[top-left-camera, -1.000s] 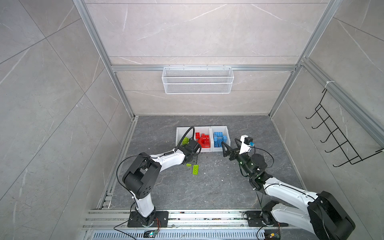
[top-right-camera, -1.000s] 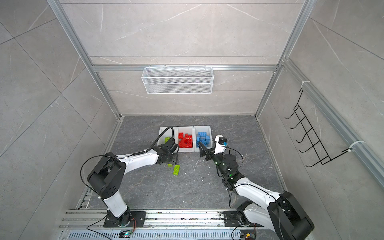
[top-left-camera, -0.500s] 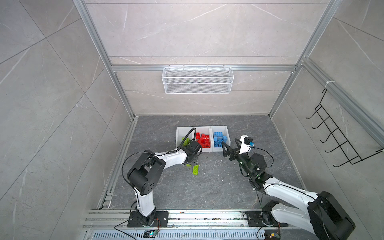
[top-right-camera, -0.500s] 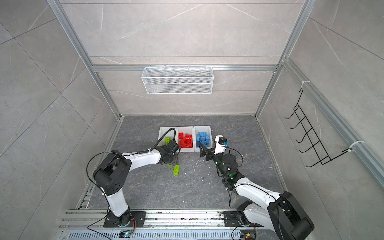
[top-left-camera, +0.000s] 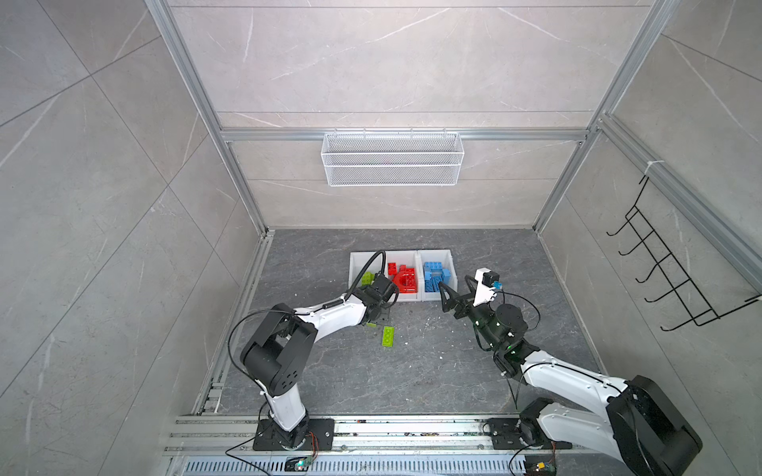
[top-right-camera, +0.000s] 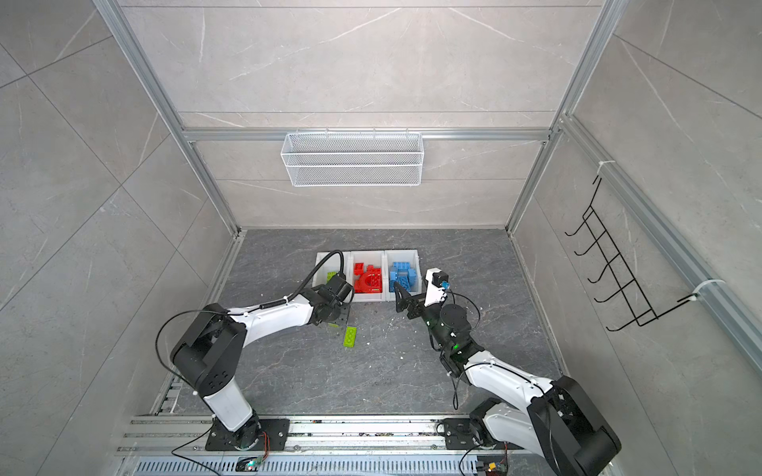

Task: Sort the legos into containers by color
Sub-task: 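Close the left gripper on the lime-green 2x4 brick, then lift the brick with the left gripper over the green compartment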

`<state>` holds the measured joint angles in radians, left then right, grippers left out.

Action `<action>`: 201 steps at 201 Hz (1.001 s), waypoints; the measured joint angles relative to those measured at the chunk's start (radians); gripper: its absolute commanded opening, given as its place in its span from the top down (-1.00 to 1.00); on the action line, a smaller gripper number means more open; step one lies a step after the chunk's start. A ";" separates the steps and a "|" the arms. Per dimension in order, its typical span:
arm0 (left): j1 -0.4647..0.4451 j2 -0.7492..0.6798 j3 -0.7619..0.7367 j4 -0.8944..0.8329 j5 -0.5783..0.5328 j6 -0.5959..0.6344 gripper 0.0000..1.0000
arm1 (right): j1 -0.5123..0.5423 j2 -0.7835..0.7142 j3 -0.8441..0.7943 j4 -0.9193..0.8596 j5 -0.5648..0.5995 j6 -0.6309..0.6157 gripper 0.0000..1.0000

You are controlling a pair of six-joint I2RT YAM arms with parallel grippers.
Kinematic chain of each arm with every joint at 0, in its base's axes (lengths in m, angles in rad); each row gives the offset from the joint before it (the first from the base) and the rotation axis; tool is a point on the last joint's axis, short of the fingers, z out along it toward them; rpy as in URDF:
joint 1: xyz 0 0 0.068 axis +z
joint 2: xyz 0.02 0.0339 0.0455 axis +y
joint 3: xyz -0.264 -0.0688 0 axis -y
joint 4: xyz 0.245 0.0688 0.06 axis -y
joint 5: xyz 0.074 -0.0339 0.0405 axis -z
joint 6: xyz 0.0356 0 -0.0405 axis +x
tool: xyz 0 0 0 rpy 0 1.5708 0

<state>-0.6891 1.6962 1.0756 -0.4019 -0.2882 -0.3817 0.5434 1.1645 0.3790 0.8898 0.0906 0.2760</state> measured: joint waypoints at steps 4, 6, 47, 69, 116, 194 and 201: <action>0.000 -0.012 0.003 -0.005 0.000 0.002 0.35 | 0.000 0.000 0.000 0.000 0.000 0.000 -1.00; 0.000 -0.018 0.005 -0.009 0.000 0.005 0.35 | 0.000 0.000 0.000 0.000 0.000 0.000 -1.00; 0.037 -0.069 0.099 -0.070 0.013 0.056 0.36 | 0.000 0.000 0.000 0.000 0.000 0.000 -1.00; 0.100 -0.070 0.173 -0.090 0.042 0.089 0.36 | 0.000 0.000 0.000 0.000 0.000 0.000 -1.00; 0.225 -0.013 0.315 -0.088 0.098 0.155 0.40 | -0.002 0.002 0.000 0.000 0.000 0.000 -1.00; 0.269 0.259 0.475 -0.076 0.154 0.211 0.49 | -0.005 0.007 0.000 0.000 0.004 0.000 -1.00; 0.276 0.269 0.478 -0.076 0.161 0.211 0.49 | -0.005 0.008 0.000 0.001 0.003 0.000 -1.00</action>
<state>-0.4133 1.9648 1.5532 -0.4774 -0.1276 -0.1703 0.5388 1.1721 0.3790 0.8906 0.0940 0.2756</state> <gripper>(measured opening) 0.344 0.998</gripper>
